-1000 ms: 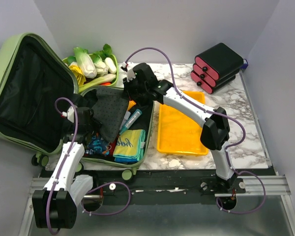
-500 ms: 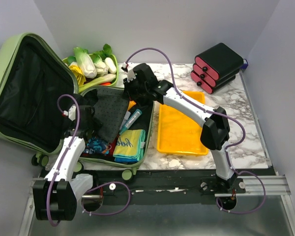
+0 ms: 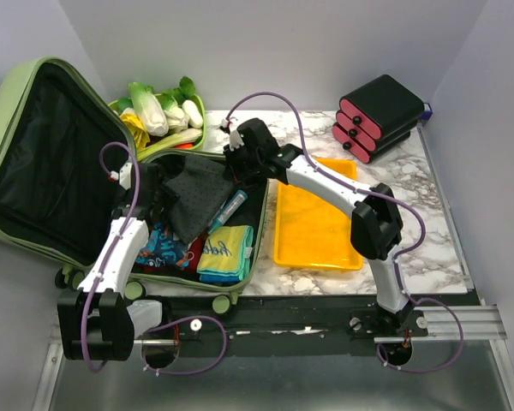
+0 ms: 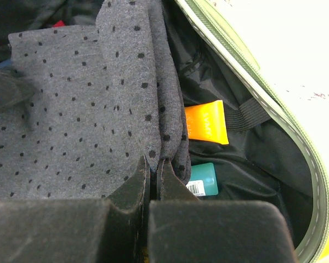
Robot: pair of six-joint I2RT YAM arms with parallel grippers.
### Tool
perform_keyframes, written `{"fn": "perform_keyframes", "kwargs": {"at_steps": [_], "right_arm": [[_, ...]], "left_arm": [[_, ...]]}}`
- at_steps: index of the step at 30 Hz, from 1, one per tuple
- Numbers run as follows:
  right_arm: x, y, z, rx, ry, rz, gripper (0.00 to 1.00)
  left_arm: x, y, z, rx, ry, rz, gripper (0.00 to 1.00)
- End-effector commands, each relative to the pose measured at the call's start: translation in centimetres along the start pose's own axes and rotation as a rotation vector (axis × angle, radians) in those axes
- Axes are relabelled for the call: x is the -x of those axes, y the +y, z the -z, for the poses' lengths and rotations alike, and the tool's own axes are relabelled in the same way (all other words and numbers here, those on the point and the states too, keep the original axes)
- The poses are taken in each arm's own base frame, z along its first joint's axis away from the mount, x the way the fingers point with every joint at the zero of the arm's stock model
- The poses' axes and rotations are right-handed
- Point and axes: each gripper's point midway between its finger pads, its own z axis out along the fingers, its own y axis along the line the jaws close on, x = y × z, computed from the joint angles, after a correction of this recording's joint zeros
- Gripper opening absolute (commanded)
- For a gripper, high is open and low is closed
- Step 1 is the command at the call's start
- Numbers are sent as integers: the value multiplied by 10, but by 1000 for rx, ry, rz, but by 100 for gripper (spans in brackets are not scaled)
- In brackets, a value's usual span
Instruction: Open, take out, and arrange the luggage
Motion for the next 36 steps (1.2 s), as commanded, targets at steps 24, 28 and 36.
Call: {"fn": "perform_keyframes", "kwargs": {"at_steps": [24, 28, 36], "right_arm": [[29, 16, 48, 26, -83, 26, 1], [29, 22, 71, 35, -93, 33, 1], [9, 5, 121, -69, -32, 56, 1]], "left_arm": [[-34, 15, 17, -19, 106, -67, 0], [-29, 1, 40, -99, 76, -79, 0], [-76, -35, 70, -242, 151, -103, 0]]}}
